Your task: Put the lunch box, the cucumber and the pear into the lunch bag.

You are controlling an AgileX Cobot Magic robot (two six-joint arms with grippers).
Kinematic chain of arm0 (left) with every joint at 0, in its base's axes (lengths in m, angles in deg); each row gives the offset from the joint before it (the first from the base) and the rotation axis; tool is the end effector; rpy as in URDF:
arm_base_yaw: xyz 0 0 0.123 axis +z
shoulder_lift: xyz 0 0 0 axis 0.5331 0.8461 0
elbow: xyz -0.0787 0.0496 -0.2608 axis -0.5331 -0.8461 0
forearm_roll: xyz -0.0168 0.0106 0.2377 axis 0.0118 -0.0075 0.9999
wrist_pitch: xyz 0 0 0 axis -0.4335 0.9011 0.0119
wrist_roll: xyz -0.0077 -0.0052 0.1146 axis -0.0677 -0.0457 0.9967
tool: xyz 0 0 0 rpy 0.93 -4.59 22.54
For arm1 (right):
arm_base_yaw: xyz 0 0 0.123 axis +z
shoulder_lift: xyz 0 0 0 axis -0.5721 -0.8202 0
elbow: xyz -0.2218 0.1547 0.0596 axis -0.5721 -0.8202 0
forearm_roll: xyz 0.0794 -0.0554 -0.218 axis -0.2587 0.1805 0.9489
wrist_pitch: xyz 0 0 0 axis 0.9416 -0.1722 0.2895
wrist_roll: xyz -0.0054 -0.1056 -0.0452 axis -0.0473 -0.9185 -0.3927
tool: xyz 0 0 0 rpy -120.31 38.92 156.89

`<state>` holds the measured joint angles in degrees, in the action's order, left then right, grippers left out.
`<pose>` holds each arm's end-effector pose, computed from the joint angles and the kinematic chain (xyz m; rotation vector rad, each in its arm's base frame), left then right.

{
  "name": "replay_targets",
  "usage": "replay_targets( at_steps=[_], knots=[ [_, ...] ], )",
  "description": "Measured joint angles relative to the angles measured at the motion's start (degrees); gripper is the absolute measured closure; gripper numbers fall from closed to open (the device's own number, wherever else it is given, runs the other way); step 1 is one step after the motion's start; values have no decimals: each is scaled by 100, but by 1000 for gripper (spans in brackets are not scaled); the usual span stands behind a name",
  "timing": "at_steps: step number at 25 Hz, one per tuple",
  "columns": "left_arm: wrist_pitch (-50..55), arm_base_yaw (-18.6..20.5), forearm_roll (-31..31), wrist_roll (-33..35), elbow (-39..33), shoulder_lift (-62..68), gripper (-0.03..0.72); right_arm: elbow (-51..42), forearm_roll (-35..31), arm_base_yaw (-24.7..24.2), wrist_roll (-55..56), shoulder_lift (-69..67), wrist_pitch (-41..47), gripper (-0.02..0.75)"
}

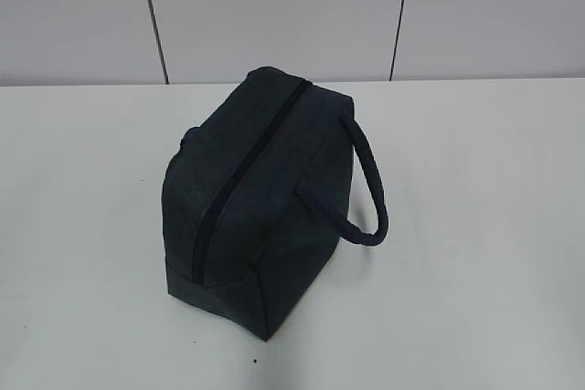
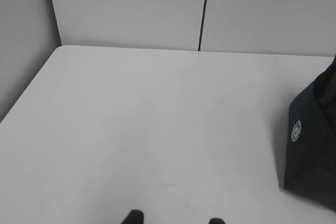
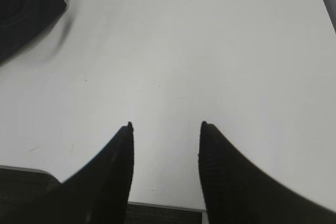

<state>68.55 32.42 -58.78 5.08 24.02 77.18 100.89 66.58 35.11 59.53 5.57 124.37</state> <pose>0.0054 -0.0015 0.2612 0.0336 2.0496 0.0058 0.0050 0.0000 0.2510 -0.1098 2.1142 -0.0573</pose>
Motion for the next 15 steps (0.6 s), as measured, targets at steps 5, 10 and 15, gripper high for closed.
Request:
replay_targets(
  at_steps=[5, 10, 15],
  knots=[
    [0, 0, 0, 0, 0, 0, 450, 0, 0, 0, -2, 0, 0, 406],
    [0, 0, 0, 0, 0, 0, 450, 0, 0, 0, -2, 0, 0, 406],
    [0, 0, 0, 0, 0, 0, 450, 0, 0, 0, -2, 0, 0, 406]
  ],
)
